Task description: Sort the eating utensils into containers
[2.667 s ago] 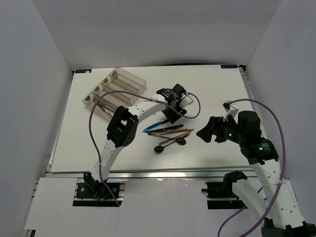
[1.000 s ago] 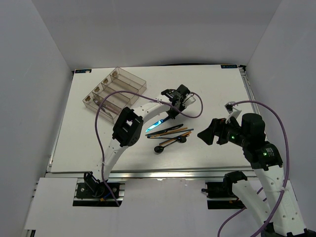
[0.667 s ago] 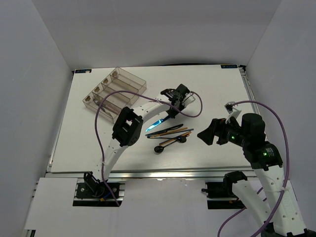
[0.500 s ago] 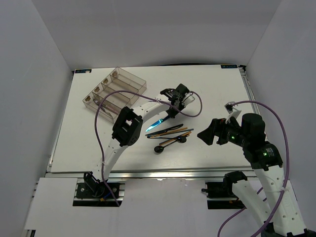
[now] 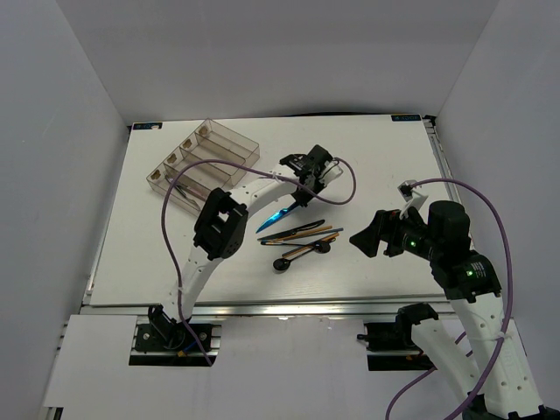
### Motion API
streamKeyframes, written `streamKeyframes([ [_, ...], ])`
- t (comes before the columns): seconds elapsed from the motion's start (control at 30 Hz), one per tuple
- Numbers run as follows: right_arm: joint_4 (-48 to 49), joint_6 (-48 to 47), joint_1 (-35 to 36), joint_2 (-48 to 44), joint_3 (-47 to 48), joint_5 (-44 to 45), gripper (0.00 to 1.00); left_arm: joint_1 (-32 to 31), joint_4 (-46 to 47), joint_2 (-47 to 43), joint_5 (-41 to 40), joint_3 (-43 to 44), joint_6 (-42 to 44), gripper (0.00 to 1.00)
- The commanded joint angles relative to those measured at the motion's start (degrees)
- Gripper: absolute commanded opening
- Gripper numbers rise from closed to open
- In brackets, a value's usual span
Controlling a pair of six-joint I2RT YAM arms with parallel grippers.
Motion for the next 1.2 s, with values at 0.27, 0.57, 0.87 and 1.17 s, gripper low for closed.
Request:
streamKeyframes([
  [0.27, 1.29, 0.1, 0.2, -0.75, 1.13, -0.67, 0.89, 1.78, 1.59, -8.22, 1.99, 0.52, -0.83, 0.0],
  [0.57, 2.95, 1.14, 0.11, -1.01, -0.97, -0.58, 0.89, 2.13, 2.21, -9.71, 1.99, 0.17, -2.23, 0.0],
  [0.87, 7.35, 3.0, 0.2, -0.39, -4.49, -2.95, 0.89, 2.48, 0.01, -11.47, 2.78, 0.88, -3.38, 0.0],
  [1.17, 10.41, 3.26, 0.2, -0.3, -7.04, -2.69, 0.89, 2.66, 2.2, -14.19, 4.36, -3.78, -3.46, 0.0],
])
